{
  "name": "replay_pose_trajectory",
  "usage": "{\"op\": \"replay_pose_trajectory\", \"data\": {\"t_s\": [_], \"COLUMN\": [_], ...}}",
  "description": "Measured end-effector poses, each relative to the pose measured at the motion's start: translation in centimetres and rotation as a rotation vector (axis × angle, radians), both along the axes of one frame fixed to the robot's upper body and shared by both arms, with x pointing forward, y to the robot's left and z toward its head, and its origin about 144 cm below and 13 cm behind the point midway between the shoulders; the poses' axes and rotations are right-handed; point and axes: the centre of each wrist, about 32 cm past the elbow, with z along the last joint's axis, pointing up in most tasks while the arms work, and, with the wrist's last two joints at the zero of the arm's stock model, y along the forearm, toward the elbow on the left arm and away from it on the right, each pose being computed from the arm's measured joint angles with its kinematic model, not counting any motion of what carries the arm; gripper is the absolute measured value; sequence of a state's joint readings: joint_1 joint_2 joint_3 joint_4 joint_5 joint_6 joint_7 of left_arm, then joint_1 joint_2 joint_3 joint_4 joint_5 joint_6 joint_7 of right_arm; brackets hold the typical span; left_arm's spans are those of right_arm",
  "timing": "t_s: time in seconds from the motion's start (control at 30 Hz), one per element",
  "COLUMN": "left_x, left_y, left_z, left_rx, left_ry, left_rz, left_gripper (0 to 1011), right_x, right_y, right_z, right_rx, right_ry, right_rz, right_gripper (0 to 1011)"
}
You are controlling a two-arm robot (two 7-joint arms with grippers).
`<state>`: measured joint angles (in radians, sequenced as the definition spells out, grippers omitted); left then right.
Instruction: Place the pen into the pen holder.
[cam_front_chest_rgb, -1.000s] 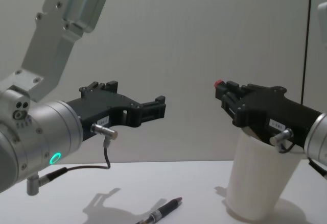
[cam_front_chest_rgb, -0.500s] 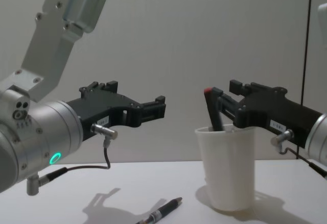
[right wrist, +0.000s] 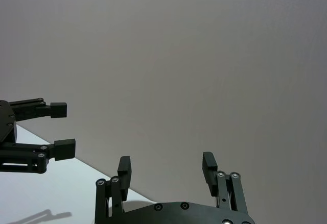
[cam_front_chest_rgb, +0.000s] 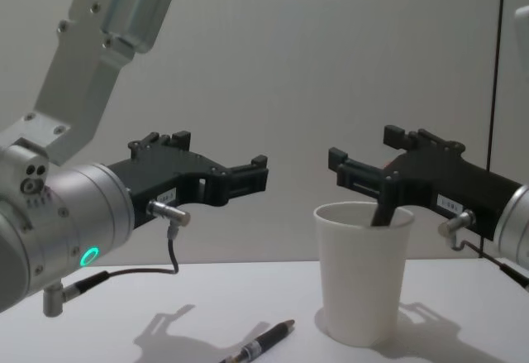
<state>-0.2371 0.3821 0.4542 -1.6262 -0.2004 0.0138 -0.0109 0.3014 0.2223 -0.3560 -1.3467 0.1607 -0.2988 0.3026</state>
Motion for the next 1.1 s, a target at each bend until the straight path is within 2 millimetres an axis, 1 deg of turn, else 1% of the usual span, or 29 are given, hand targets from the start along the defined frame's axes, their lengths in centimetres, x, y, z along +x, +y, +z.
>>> {"op": "replay_pose_trajectory", "data": {"t_s": [0.07, 0.1, 0.13, 0.23, 1.1], "left_x": [0.00, 0.00, 0.00, 0.00, 0.00], "left_y": [0.00, 0.00, 0.00, 0.00, 0.00], "left_z": [0.00, 0.00, 0.00, 0.00, 0.00], "left_rx": [0.000, 0.000, 0.000, 0.000, 0.000], "left_ry": [0.000, 0.000, 0.000, 0.000, 0.000], "left_rz": [0.000, 0.000, 0.000, 0.000, 0.000], "left_gripper": [1003, 1004, 1004, 1003, 1004], "right_x": [0.00, 0.00, 0.00, 0.00, -0.02], "right_y": [0.00, 0.00, 0.00, 0.00, 0.02], "right_z": [0.00, 0.00, 0.00, 0.00, 0.02], "right_rx": [0.000, 0.000, 0.000, 0.000, 0.002], "right_ry": [0.000, 0.000, 0.000, 0.000, 0.000], "right_rz": [0.000, 0.000, 0.000, 0.000, 0.002], "right_gripper": [907, 907, 955, 1001, 1001]}}
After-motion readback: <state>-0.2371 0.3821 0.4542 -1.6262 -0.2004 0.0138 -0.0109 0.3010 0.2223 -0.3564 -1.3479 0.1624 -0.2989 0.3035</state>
